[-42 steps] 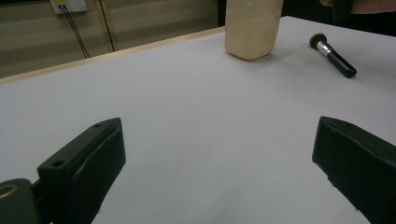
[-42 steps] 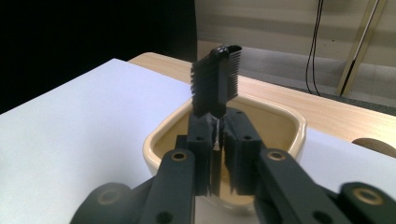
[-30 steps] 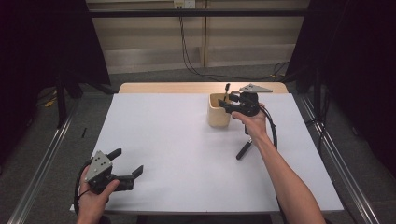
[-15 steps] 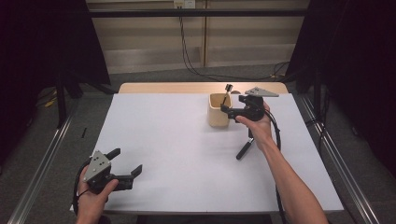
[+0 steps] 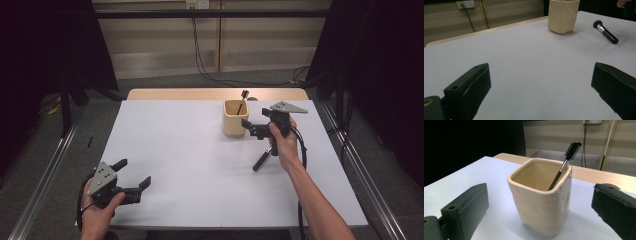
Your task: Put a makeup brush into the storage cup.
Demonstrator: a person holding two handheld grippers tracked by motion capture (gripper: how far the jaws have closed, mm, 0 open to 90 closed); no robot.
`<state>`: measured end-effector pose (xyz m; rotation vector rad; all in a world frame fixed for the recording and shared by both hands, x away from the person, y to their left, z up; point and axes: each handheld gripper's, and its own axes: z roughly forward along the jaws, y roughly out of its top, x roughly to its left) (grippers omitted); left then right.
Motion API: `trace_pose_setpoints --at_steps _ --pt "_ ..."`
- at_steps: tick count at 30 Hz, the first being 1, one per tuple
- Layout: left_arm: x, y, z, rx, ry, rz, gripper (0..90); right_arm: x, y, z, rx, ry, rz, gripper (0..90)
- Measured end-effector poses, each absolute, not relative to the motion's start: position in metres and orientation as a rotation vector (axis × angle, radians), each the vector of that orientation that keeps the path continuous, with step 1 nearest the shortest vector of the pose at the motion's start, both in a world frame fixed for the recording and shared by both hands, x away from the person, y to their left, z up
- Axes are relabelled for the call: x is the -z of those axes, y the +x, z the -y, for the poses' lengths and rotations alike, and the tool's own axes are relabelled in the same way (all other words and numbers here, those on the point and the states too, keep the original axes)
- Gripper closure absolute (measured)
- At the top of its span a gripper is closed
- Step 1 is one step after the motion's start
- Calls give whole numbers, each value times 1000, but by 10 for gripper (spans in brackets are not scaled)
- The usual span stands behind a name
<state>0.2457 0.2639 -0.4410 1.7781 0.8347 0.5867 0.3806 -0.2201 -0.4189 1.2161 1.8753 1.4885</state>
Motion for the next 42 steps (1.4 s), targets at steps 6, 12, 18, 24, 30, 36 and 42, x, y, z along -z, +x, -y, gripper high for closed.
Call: trace_pose_setpoints --at_steps 6,12,18,24,30,36,42 --pt "440 245 -264 -583 1779 -821 26 414 366 226 -1487 1200 -1865 11" --pt "440 244 -265 -585 1774 -823 26 413 350 234 -1482 1200 -1841 12" --pt "439 243 -267 -598 1763 -833 26 408 335 243 -1469 1189 -1826 18" --pt "439 243 -268 -602 1764 -833 26 408 322 255 -1460 1209 -1813 15" --pt "439 243 -269 -602 1754 -848 28 412 309 263 -1455 1237 -1818 14" --pt "438 240 -270 -612 1756 -841 27 415 297 268 -1449 1232 -1814 14" --pt "438 238 -272 -613 1746 -850 27 425 281 274 -1437 1254 -1819 14"
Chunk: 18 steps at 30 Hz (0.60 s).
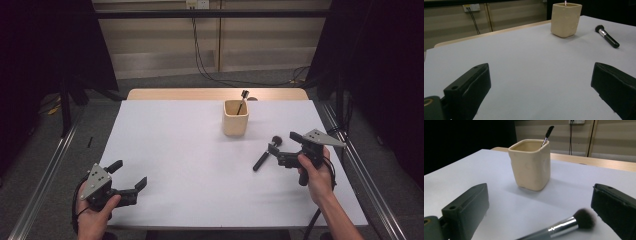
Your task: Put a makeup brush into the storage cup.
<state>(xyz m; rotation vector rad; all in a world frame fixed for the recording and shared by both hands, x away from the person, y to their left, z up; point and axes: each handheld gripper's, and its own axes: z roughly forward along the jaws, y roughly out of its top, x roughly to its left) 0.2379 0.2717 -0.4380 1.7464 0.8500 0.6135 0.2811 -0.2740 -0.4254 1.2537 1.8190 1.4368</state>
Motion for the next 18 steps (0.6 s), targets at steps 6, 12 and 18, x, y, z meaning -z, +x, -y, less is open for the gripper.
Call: trace_pose_setpoints --at_steps 6,12,18 --pt "438 237 -271 -614 1748 -854 26 428 264 280 -1427 1256 -1812 14" --pt "438 236 -273 -604 1740 -857 26 434 250 284 -1406 1282 -1810 14" --pt "438 234 -274 -591 1715 -877 26 441 233 286 -1364 1308 -1817 12"
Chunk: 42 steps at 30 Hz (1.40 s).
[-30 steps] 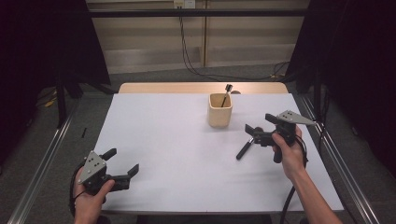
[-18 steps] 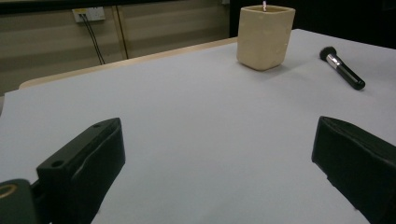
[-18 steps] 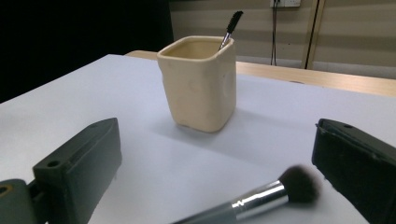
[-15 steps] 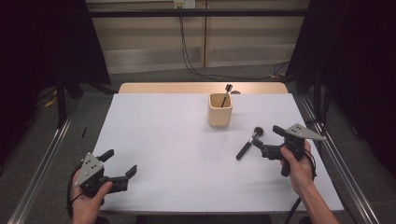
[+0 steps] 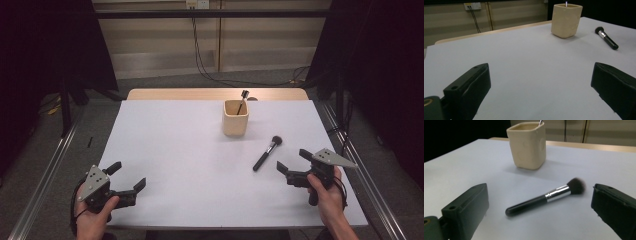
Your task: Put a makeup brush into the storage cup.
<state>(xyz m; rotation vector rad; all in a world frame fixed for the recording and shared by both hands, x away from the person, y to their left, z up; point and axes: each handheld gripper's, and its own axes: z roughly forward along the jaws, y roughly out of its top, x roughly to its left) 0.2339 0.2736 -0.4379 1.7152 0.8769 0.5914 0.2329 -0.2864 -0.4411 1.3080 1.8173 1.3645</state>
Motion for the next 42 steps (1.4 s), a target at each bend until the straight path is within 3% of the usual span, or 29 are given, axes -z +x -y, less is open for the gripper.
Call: trace_pose_setpoints --at_steps 21,42 --pt "438 234 -275 -599 1707 -900 26 449 210 295 -1379 1305 -1814 11" --pt "439 235 -275 -612 1733 -888 26 445 242 281 -1393 1266 -1841 11"
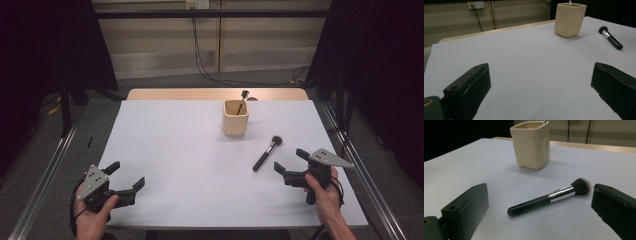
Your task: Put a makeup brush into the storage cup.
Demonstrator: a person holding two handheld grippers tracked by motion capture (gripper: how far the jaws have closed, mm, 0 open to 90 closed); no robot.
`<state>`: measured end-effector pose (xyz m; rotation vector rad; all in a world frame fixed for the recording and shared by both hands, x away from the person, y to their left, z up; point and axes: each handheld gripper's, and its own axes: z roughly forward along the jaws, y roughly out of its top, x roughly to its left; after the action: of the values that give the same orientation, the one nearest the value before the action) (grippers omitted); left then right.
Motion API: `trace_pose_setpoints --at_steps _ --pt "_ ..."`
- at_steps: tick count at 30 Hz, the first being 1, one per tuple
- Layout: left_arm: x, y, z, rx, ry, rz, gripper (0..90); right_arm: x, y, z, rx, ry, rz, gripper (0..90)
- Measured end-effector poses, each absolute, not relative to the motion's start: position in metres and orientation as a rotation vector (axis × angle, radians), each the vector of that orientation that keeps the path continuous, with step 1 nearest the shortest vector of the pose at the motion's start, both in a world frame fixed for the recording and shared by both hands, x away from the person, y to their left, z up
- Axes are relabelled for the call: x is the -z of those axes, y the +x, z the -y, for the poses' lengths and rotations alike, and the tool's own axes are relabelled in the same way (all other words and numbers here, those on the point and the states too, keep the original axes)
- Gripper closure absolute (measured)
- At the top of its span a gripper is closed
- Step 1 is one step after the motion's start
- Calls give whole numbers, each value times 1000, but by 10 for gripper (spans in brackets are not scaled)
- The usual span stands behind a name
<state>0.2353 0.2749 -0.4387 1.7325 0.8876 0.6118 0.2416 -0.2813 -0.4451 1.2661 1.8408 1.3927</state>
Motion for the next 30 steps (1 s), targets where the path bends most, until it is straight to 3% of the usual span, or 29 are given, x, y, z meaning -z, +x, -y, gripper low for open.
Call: trace_pose_setpoints --at_steps 30 --pt "438 238 -273 -613 1748 -871 26 433 304 270 -1315 1296 -1832 12"
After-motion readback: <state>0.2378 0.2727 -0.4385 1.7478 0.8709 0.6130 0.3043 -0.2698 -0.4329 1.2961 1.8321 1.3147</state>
